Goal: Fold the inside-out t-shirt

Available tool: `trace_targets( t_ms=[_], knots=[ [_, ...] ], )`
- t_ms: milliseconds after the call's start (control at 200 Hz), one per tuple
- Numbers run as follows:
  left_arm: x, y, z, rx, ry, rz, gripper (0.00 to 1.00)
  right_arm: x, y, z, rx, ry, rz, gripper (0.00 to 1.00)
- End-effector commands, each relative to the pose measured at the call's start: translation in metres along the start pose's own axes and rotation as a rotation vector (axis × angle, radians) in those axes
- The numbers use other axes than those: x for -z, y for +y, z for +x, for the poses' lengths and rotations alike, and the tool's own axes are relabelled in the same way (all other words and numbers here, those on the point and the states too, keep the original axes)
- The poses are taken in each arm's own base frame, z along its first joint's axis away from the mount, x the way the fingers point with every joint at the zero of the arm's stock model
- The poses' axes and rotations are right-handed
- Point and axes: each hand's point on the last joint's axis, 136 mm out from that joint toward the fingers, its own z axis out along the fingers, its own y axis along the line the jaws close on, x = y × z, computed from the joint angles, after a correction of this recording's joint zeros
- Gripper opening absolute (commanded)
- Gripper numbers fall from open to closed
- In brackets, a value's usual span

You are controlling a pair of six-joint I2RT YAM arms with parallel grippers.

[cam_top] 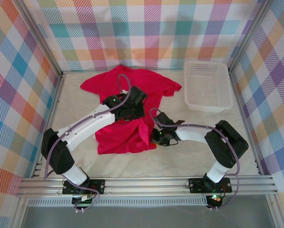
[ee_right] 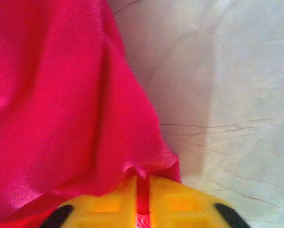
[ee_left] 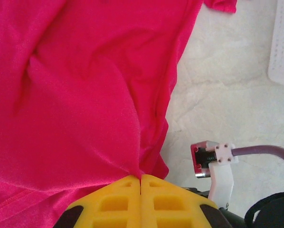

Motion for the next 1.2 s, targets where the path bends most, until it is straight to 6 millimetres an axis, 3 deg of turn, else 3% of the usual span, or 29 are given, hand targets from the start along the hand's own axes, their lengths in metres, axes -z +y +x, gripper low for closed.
trace_targets(
  t_ms=[0,90,190,300,380,495,580,700,840,935,1045,1195],
  knots=[
    [0.005,0.007,0.0,-0.01,-0.006,0.0,0.0,0.023,-0.008,-0.014,-0.005,-0.078,0.082,0.0],
    [-0.004,-0.004,0.008,0.016,0.017,0.055,0.0,0.051,-0.019,-0.024,0.017,-0.127,0.132,0.0],
    [-0.016,-0.026,0.018,0.026,0.042,0.107,0.0,0.086,-0.055,-0.037,-0.009,-0.177,0.201,0.0],
    [-0.023,-0.062,0.027,-0.007,0.068,0.139,0.0,0.117,-0.093,-0.049,-0.067,-0.227,0.234,0.0],
    [-0.029,-0.086,0.03,-0.03,0.084,0.152,0.0,0.129,-0.1,-0.053,-0.083,-0.252,0.225,0.0],
    [-0.03,-0.104,0.019,-0.03,0.075,0.164,0.0,0.129,-0.081,-0.048,-0.066,-0.234,0.108,0.0],
    [-0.024,-0.114,-0.001,-0.039,0.036,0.167,0.0,0.125,-0.069,-0.038,-0.058,-0.21,0.015,0.0],
    [-0.007,-0.129,-0.031,-0.074,0.006,0.173,0.0,0.122,-0.045,-0.019,-0.018,-0.199,-0.111,0.08],
    [0.005,-0.128,-0.049,-0.11,-0.022,0.154,0.0,0.111,-0.004,0.009,0.066,-0.189,-0.214,0.13],
    [0.007,-0.118,-0.054,-0.103,-0.02,0.14,0.0,0.091,0.014,0.018,0.102,-0.185,-0.215,0.13],
    [0.017,-0.105,-0.059,-0.091,-0.032,0.134,0.0,0.062,0.018,0.003,0.091,-0.204,-0.166,0.11],
    [0.038,-0.094,-0.071,-0.08,-0.07,0.146,0.0,0.04,0.03,-0.045,0.104,-0.298,-0.087,0.07]
  ],
)
